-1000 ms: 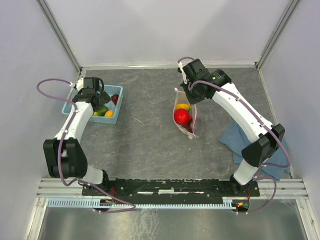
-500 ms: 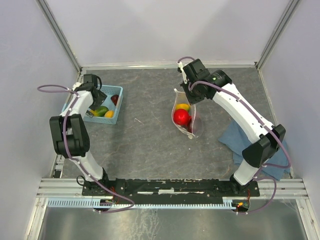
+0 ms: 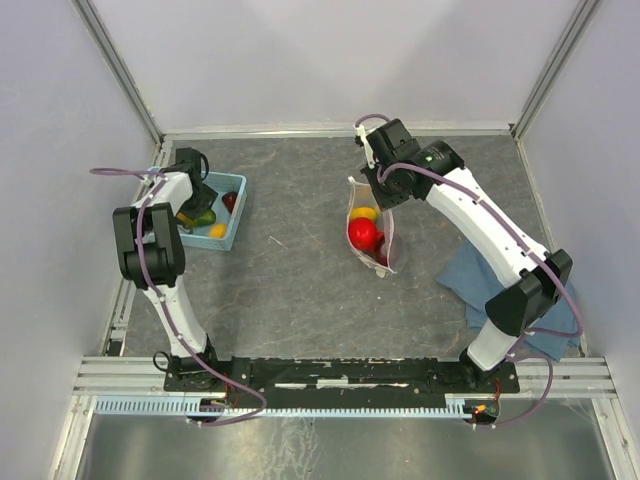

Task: Place the food in the zip-top bag and seal the zipper
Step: Pick up the fake fruit from the bin.

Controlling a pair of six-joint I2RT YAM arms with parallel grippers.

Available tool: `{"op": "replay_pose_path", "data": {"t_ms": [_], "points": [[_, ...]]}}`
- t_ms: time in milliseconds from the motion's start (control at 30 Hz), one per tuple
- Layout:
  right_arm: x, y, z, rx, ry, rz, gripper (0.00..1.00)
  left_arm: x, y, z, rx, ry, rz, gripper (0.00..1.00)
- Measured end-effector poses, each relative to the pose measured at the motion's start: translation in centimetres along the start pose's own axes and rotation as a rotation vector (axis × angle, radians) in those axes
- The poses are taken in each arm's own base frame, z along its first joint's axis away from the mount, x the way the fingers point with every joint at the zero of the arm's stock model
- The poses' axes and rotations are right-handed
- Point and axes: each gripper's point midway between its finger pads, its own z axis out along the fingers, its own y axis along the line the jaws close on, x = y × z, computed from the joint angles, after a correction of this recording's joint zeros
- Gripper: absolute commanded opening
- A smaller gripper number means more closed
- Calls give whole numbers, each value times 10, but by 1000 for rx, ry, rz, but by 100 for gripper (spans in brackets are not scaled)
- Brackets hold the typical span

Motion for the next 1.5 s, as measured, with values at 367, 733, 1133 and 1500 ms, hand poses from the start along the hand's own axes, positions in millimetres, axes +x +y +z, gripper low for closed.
{"op": "replay_pose_path", "data": {"t_ms": [367, 733, 1133, 1500], "points": [[1, 0, 1, 0, 3, -1, 4, -5, 3, 15, -37, -19, -3, 97], [1, 0, 1, 0, 3, -4, 4, -10, 5, 27, -58, -46, 31, 64], [1, 1, 1, -4, 3, -4, 3, -10, 8, -3, 14, -57, 67, 48], [2, 1, 1, -6, 8, -2, 2, 11, -31, -100, 337, -57, 139, 44]]}}
